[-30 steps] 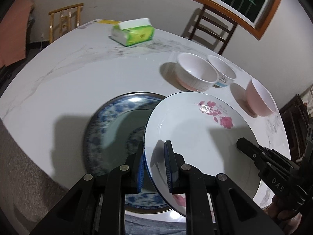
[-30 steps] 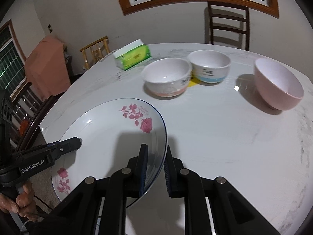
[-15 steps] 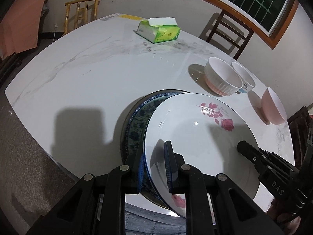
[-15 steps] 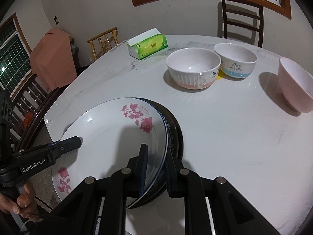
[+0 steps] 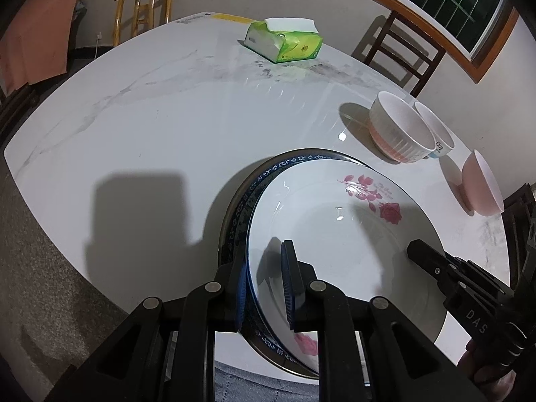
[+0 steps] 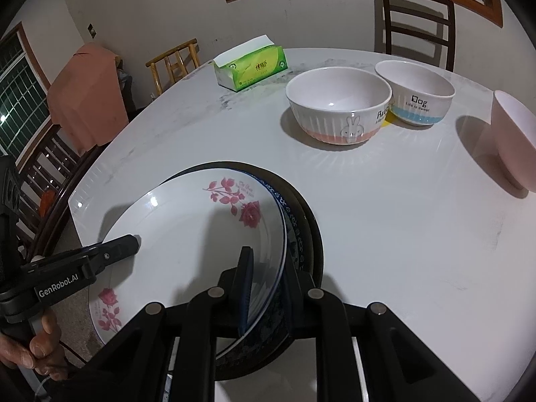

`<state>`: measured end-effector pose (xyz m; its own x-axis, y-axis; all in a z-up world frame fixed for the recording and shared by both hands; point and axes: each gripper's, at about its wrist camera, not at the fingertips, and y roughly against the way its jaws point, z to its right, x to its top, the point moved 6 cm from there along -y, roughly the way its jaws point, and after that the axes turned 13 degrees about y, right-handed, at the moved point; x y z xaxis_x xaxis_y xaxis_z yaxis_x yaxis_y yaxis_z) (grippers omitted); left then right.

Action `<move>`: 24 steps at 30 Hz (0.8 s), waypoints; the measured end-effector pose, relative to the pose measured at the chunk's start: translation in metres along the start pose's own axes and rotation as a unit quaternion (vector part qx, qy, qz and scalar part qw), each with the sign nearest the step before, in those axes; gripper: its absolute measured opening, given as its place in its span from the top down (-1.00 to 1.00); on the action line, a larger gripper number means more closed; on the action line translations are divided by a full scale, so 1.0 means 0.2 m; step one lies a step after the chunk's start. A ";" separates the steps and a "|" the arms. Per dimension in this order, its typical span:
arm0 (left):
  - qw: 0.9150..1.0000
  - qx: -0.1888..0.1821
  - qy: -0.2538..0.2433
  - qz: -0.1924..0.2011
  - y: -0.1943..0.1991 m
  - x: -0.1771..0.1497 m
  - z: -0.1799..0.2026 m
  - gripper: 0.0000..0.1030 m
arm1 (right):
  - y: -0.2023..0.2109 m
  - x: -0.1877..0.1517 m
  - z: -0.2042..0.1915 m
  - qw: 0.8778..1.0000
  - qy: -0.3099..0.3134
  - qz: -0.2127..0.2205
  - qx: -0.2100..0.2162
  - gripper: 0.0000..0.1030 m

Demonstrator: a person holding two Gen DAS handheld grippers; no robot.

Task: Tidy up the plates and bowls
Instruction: 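Lower the pink-flowered plate onto the blue-and-white plate stack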

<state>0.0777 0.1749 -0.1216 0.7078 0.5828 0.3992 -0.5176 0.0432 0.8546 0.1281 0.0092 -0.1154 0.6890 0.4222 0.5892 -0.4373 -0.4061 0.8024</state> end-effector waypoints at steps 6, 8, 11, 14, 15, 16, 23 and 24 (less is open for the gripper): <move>1.000 0.002 -0.003 -0.004 -0.03 0.01 0.00 0.71 | -0.02 0.00 0.02 1.000 -0.011 -0.007 0.006 0.69; 1.000 0.004 -0.005 -0.004 -0.03 0.01 0.00 0.71 | -0.02 0.00 0.02 1.000 -0.010 -0.007 0.004 0.69; 1.000 0.005 -0.005 -0.007 -0.03 0.01 0.00 0.70 | -0.03 0.00 0.03 1.000 -0.010 -0.008 0.006 0.68; 1.000 0.007 -0.003 -0.009 -0.03 0.01 0.01 0.70 | -0.03 0.00 0.02 1.000 -0.003 -0.010 0.003 0.64; 1.000 0.008 -0.003 -0.010 -0.04 0.02 0.01 0.70 | -0.03 0.00 0.01 1.000 -0.002 -0.011 0.001 0.64; 1.000 0.008 -0.003 -0.010 -0.04 0.02 0.01 0.70 | -0.02 0.00 0.01 1.000 -0.003 -0.011 0.001 0.64; 1.000 0.024 -0.014 -0.009 -0.04 0.01 0.02 0.66 | -0.02 0.00 0.00 1.000 0.007 -0.023 -0.008 0.63; 0.999 0.027 -0.015 -0.008 -0.04 0.01 0.02 0.64 | -0.03 0.00 -0.01 1.000 0.011 -0.027 -0.012 0.63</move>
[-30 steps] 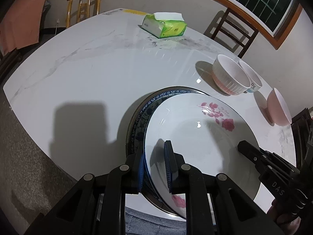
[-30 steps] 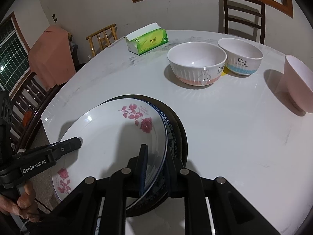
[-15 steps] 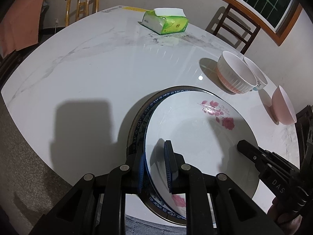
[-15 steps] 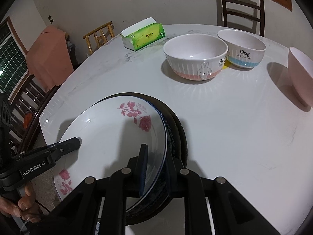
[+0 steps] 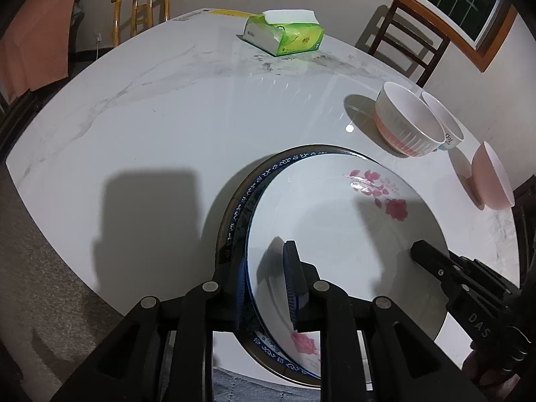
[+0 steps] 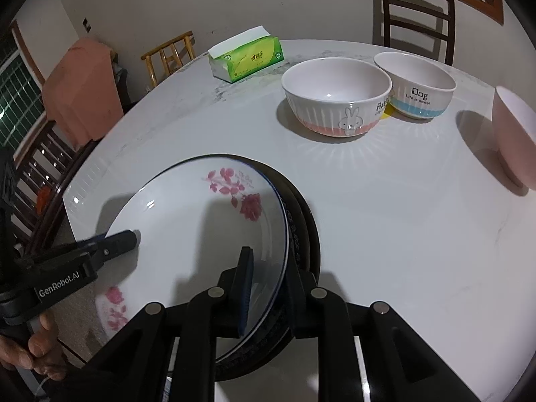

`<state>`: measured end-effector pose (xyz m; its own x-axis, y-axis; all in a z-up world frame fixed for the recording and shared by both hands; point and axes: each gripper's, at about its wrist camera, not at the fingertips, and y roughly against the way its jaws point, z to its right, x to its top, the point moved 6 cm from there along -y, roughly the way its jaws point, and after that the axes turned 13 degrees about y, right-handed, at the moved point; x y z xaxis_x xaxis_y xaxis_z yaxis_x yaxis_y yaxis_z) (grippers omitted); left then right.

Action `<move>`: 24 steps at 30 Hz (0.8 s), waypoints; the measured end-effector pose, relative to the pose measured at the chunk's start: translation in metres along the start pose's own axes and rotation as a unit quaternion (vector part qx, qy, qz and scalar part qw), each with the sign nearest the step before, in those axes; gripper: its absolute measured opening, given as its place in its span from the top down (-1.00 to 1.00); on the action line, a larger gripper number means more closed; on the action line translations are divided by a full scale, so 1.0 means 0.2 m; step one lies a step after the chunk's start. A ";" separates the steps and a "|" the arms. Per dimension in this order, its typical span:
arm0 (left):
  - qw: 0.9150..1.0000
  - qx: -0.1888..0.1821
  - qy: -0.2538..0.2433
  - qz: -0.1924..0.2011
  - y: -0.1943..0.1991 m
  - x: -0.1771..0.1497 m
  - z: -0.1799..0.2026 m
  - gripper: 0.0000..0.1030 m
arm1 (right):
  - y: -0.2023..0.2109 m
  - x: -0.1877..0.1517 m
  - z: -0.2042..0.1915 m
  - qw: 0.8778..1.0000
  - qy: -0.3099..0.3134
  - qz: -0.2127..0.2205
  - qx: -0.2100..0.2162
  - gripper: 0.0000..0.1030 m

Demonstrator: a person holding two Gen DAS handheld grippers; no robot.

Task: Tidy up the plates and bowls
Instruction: 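Lower the pink-flowered plate onto the blue-and-white plate stack, then open the left tool to release the pink-flowered plate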

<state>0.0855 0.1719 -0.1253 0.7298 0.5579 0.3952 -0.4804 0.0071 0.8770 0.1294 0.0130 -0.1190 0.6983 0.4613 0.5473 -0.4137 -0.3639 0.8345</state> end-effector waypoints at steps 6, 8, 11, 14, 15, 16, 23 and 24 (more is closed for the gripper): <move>1.000 0.012 -0.015 0.016 0.03 0.02 0.01 0.53 | 0.01 0.01 0.00 1.000 0.007 -0.003 -0.010 0.56; 1.000 0.016 -0.014 0.021 0.04 0.02 0.01 0.51 | 0.03 0.02 0.00 1.000 0.014 0.002 -0.018 0.54; 0.999 0.018 -0.017 0.023 0.04 0.01 0.01 0.46 | 0.05 0.03 -0.02 0.999 0.023 0.009 -0.026 0.49; 0.999 0.018 -0.016 0.026 0.06 0.01 0.02 0.43 | 0.08 0.03 -0.02 0.999 0.020 0.015 -0.026 0.48; 0.999 0.019 -0.016 0.028 0.06 0.01 0.02 0.42 | 0.09 0.02 -0.02 0.999 0.018 0.018 -0.025 0.48; 0.999 0.021 -0.015 0.031 0.06 0.01 0.02 0.37 | 0.10 0.02 -0.01 0.999 0.015 0.021 -0.024 0.48; 0.998 0.029 -0.019 0.054 0.13 -0.01 0.05 0.24 | 0.16 -0.02 0.02 0.999 -0.017 0.035 -0.018 0.48; 0.998 0.030 -0.020 0.057 0.13 -0.02 0.06 0.23 | 0.17 -0.03 0.03 0.999 -0.021 0.037 -0.015 0.48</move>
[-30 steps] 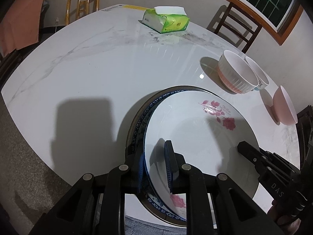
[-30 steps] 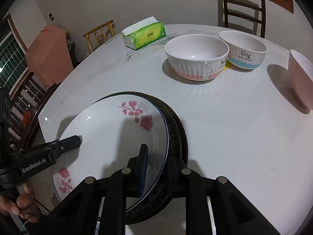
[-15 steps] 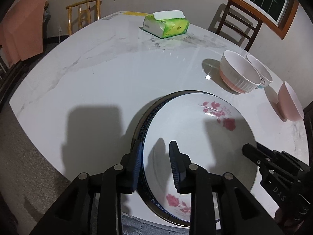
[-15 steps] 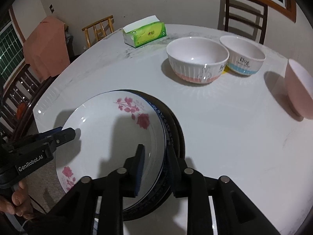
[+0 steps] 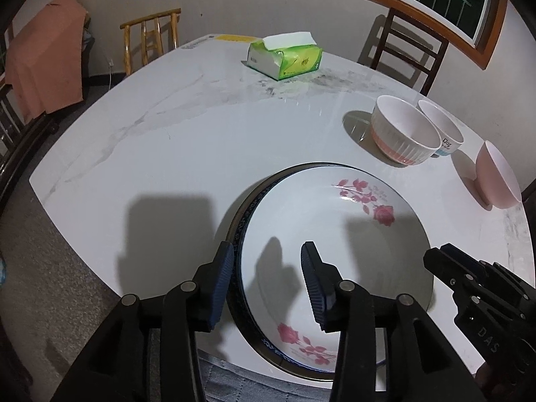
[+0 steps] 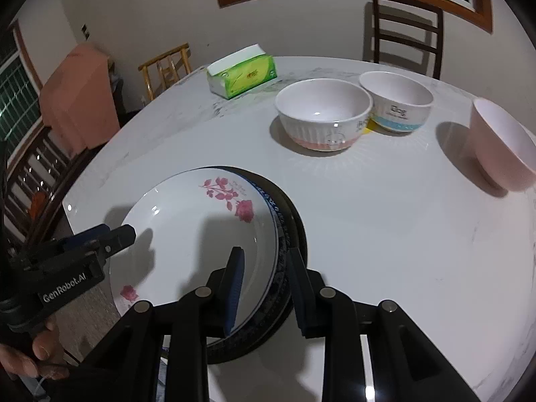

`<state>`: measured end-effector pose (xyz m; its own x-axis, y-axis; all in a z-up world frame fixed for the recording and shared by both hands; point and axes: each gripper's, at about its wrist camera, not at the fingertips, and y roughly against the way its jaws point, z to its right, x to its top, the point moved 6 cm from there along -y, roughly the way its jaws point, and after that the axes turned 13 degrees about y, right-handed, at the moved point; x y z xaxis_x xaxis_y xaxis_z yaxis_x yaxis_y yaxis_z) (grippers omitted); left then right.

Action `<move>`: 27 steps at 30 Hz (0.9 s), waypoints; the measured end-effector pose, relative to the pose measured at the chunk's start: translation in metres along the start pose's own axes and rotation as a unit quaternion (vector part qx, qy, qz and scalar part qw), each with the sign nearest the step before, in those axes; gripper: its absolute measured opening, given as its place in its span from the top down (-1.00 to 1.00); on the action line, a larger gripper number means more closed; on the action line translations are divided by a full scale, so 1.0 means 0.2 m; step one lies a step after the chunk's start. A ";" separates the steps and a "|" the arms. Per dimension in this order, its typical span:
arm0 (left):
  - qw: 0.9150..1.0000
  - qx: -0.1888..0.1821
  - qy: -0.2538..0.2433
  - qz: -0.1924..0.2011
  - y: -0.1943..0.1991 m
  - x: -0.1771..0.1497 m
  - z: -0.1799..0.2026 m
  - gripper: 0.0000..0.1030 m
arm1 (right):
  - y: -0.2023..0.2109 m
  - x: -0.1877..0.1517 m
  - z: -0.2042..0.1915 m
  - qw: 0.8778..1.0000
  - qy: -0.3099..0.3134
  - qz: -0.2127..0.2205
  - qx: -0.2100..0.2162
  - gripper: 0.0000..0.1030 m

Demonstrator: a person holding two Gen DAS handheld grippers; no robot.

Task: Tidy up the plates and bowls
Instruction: 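Open the left tool to release the pink-flowered plate, then move the left tool toward the large pink bowl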

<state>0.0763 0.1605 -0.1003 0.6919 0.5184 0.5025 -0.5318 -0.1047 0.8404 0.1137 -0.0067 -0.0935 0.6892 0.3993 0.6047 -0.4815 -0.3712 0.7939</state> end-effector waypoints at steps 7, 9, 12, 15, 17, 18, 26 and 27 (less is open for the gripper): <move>1.000 -0.003 -0.007 0.007 0.04 -0.04 0.08 0.16 | 0.09 -0.06 0.09 0.999 -0.037 0.018 -0.002 0.48; 1.000 -0.005 -0.013 0.008 0.05 -0.06 0.11 0.16 | 0.11 -0.08 0.11 0.999 -0.046 0.019 -0.004 0.48; 1.000 -0.011 -0.019 0.007 0.07 -0.08 0.16 0.15 | 0.14 -0.11 0.15 0.998 -0.058 0.025 -0.010 0.48; 0.999 -0.015 -0.029 0.005 0.08 -0.11 0.21 0.12 | 0.17 -0.15 0.17 0.998 -0.064 0.025 -0.013 0.48; 0.999 -0.016 -0.037 0.003 0.08 -0.14 0.24 0.12 | 0.19 -0.17 0.19 0.997 -0.067 0.026 -0.016 0.48; 0.999 -0.016 -0.040 0.004 0.09 -0.14 0.26 0.12 | 0.20 -0.18 0.21 0.997 -0.070 0.027 -0.018 0.48; 0.997 -0.018 -0.069 0.001 0.11 -0.22 0.38 0.12 | 0.29 -0.24 0.31 0.995 -0.085 0.038 -0.034 0.48; 0.997 -0.018 -0.072 0.001 0.11 -0.22 0.40 0.12 | 0.30 -0.24 0.33 0.995 -0.089 0.039 -0.036 0.48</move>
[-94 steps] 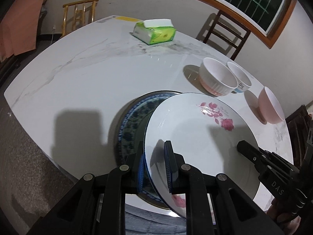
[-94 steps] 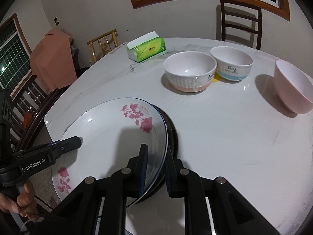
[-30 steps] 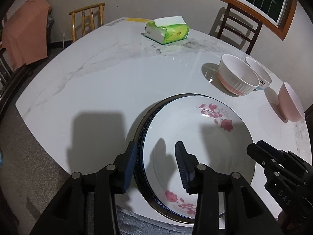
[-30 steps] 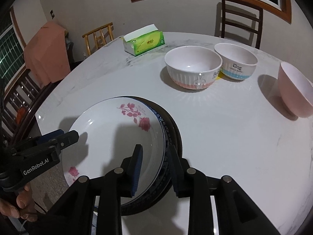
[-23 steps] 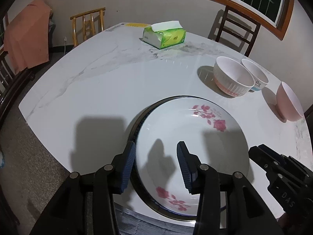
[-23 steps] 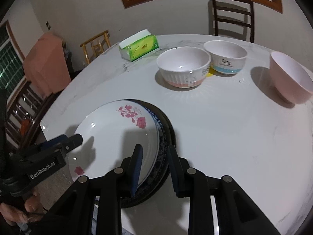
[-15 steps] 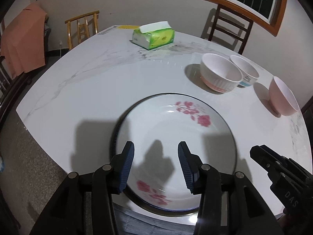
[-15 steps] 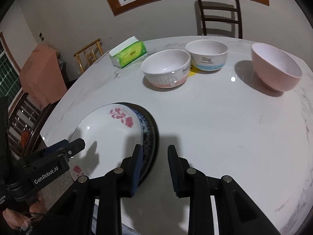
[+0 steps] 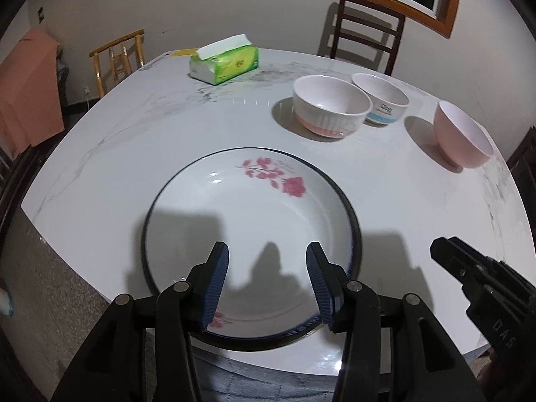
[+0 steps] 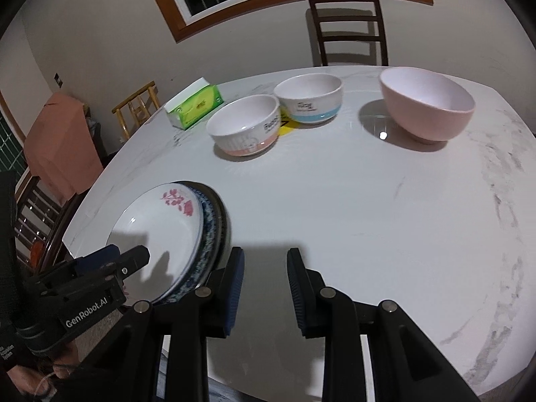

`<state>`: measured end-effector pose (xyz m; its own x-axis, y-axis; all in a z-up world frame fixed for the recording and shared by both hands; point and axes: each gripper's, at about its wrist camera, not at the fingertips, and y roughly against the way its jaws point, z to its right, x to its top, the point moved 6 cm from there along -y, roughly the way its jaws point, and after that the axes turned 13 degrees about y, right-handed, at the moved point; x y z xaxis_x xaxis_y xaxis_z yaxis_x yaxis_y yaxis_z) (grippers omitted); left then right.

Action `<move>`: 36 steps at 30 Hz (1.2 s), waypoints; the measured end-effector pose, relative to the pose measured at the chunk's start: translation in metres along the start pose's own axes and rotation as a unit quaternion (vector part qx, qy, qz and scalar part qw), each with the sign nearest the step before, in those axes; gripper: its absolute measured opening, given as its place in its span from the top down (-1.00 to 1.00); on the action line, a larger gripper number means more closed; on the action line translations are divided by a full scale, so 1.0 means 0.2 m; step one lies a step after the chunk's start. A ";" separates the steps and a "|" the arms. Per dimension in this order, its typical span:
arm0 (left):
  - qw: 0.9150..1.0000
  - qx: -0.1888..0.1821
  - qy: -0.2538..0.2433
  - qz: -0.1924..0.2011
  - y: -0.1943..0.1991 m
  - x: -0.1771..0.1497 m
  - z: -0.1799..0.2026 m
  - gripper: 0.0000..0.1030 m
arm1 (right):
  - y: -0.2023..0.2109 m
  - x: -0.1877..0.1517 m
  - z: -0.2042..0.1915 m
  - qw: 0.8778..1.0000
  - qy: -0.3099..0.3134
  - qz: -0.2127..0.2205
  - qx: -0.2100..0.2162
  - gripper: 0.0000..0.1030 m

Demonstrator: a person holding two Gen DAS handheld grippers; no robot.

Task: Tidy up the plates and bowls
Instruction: 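Move the left tool toward the large pink bowl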

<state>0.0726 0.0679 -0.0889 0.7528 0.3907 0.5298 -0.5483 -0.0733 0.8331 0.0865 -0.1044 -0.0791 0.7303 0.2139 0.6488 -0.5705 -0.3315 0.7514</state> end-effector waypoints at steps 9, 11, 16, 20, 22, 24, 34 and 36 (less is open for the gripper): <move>0.999 -0.003 -0.033 -0.005 -0.01 -0.04 0.16 0.11 | 0.08 -0.04 0.21 0.999 -0.038 0.007 -0.021 0.48; 0.999 -0.005 -0.041 -0.007 -0.01 -0.04 0.20 0.10 | 0.09 -0.04 0.27 0.998 -0.047 0.008 -0.029 0.47; 0.998 -0.008 -0.062 -0.012 -0.03 -0.06 0.29 0.10 | 0.11 -0.04 0.39 0.997 -0.061 0.008 -0.046 0.47; 0.997 -0.013 -0.080 -0.020 -0.05 -0.06 0.38 0.10 | 0.12 -0.04 0.49 0.996 -0.067 0.002 -0.055 0.47; 0.996 -0.017 -0.085 -0.025 -0.06 -0.06 0.41 0.10 | 0.12 -0.04 0.53 0.996 -0.070 -0.003 -0.056 0.47; 0.995 -0.023 -0.090 -0.032 -0.08 -0.05 0.45 0.09 | 0.12 -0.04 0.58 0.996 -0.073 -0.008 -0.059 0.47; 0.992 -0.059 -0.098 -0.061 -0.13 0.08 0.68 0.09 | 0.14 0.12 0.86 0.994 -0.091 -0.025 -0.054 0.47; 0.991 -0.069 -0.098 -0.066 -0.14 0.13 0.75 0.09 | 0.14 0.18 0.94 0.993 -0.098 -0.028 -0.061 0.47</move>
<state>0.1629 -0.0568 -0.0743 0.8703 0.2025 0.4489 -0.4741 0.0976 0.8751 0.1671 -0.2782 -0.0567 0.8141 0.0418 0.5792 -0.5598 -0.2087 0.8019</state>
